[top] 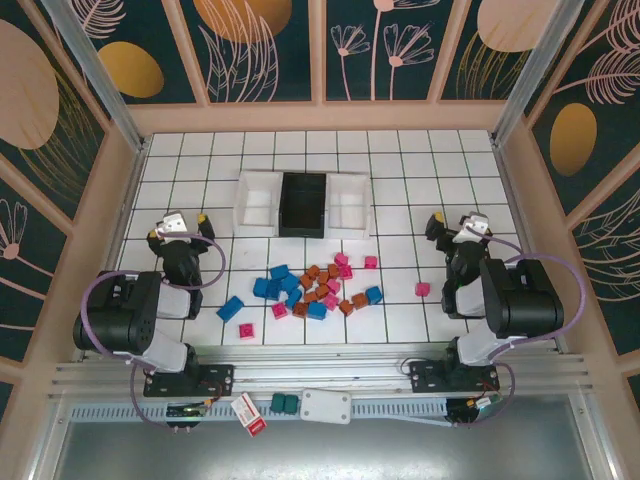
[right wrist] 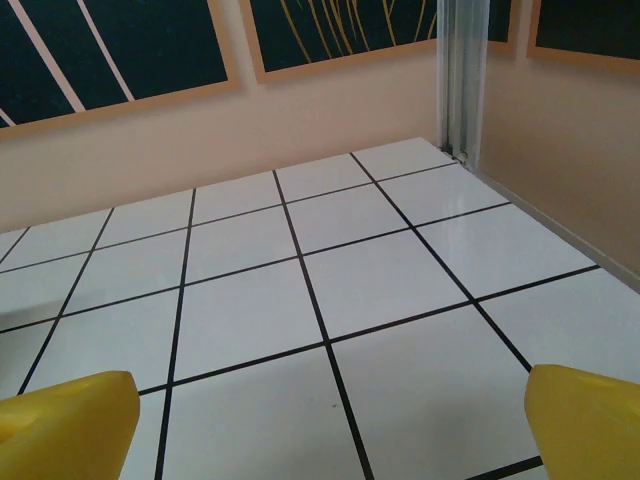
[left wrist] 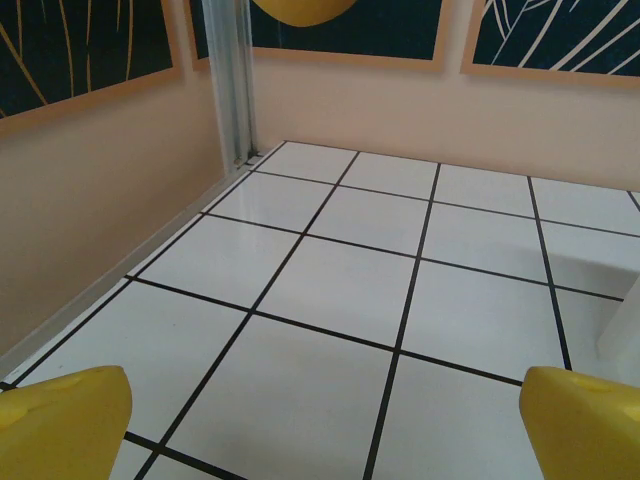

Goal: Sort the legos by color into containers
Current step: Pick up the lego from the bottom-right of the table.

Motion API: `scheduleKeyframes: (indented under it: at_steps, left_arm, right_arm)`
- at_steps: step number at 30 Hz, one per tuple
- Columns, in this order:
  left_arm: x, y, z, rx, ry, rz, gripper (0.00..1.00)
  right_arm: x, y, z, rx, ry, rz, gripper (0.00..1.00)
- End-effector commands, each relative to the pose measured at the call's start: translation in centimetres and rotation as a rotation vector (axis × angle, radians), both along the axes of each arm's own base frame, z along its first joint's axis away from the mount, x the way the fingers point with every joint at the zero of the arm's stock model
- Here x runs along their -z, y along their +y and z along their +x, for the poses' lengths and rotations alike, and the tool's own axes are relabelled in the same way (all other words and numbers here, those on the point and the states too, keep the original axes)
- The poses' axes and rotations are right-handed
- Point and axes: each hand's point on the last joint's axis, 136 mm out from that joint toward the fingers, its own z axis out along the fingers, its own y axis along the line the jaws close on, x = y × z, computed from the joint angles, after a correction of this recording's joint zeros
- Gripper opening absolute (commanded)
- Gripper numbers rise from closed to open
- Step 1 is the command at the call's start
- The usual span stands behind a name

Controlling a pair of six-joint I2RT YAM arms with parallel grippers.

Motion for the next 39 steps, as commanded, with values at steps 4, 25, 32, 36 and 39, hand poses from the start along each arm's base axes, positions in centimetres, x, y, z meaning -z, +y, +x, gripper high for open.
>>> scheduleKeyframes:
  at_steps: [4,25,32,36,39]
  left_arm:
    - [-1.5,0.2,0.2,-0.010,-0.065,-0.020,0.99]
    - [-1.6,0.2,0.2,-0.010,-0.067,-0.021,0.99]
    - [-1.6,0.2,0.2,-0.010,-0.069,-0.019,0.99]
    - [-2.8,-0.6,1.0,0.041,-0.054,-0.003,0.99]
    - [-4.0,0.2,1.8,-0.012,-0.007,-0.015,0.99]
  right_arm:
    - [-0.8,-0.2,0.4,0.008,-0.028,-0.009,0.99]
    - [-0.6,1.1,0.9,-0.071,-0.012,-0.030,0.99]
    - [-0.7,0.8,0.8,-0.069,-0.017,-0.011,0.99]
    - [-1.8,0.2,0.3,-0.029,-0.039,-0.006,0.99]
    - [-2.6,0.4,0.6,-0.013,-0.023,-0.034,0.99]
